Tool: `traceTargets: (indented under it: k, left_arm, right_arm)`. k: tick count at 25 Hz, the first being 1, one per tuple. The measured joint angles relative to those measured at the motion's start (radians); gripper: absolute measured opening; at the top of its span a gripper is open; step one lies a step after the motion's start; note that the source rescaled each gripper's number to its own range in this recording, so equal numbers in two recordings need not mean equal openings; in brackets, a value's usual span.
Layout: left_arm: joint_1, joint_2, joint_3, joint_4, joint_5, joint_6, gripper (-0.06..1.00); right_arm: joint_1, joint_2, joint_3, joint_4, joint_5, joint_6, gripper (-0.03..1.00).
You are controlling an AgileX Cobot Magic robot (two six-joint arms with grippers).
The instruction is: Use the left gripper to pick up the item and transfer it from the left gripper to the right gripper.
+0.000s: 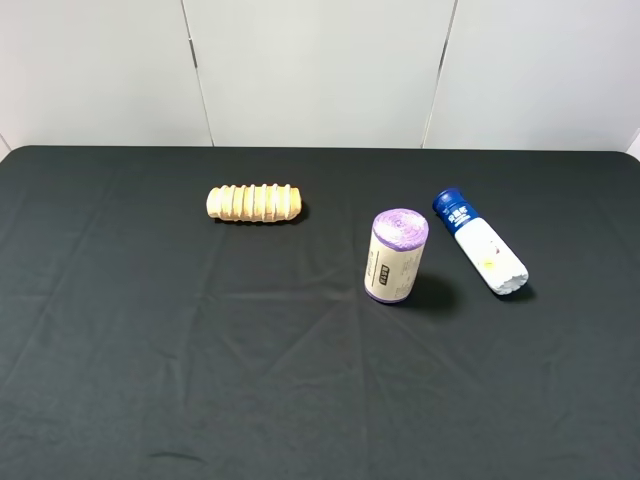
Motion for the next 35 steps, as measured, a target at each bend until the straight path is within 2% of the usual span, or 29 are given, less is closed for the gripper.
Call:
traceTargets:
  k: [11,18,22,35]
  left_arm:
    - [0.000,0.000,0.000,0.000,0.000,0.000,1.00]
    - [0.000,0.000,0.000,0.000,0.000,0.000,1.00]
    - [0.000,0.000,0.000,0.000,0.000,0.000,1.00]
    - [0.000,0.000,0.000,0.000,0.000,0.000,1.00]
  right_arm:
    - [-0.008,0.000,0.000,0.000,0.000,0.000,1.00]
    - [-0.138,-0.015,0.000,0.000,0.001,0.000,1.00]
    - [-0.179,-0.016,0.000,0.000,0.001,0.000,1.00]
    - [-0.185,-0.016,0.000,0.000,0.000,0.000,1.00]
